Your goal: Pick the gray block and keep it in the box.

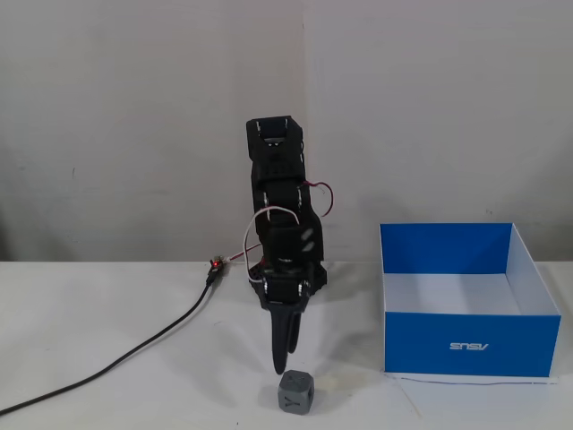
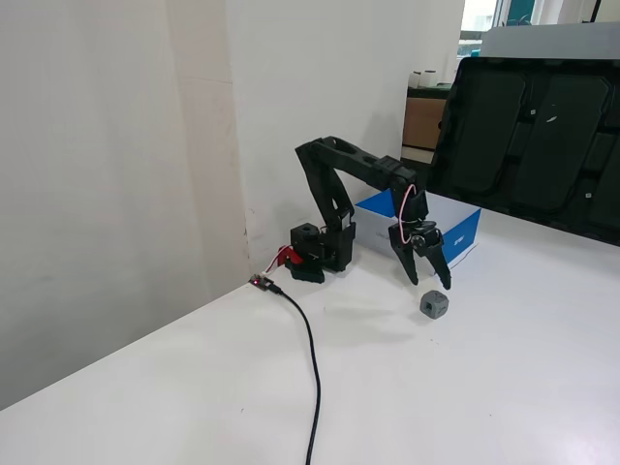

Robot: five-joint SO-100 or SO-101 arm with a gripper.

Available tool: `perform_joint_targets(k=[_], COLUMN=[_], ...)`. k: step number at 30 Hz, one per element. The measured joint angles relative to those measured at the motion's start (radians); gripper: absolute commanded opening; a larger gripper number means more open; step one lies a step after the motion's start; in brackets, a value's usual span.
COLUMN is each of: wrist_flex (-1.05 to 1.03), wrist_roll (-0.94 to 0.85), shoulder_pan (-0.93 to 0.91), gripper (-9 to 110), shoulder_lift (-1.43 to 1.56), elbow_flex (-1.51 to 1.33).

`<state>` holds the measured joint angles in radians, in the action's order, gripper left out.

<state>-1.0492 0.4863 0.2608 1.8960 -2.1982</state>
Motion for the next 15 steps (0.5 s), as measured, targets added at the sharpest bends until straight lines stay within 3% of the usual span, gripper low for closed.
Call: perform_joint_targets(k=[15], wrist_flex=[0.095], wrist_roll=[0.041], shoulder_pan=[0.038], gripper=[22], shoulder_lift=[-0.261], elbow_flex=[0.087])
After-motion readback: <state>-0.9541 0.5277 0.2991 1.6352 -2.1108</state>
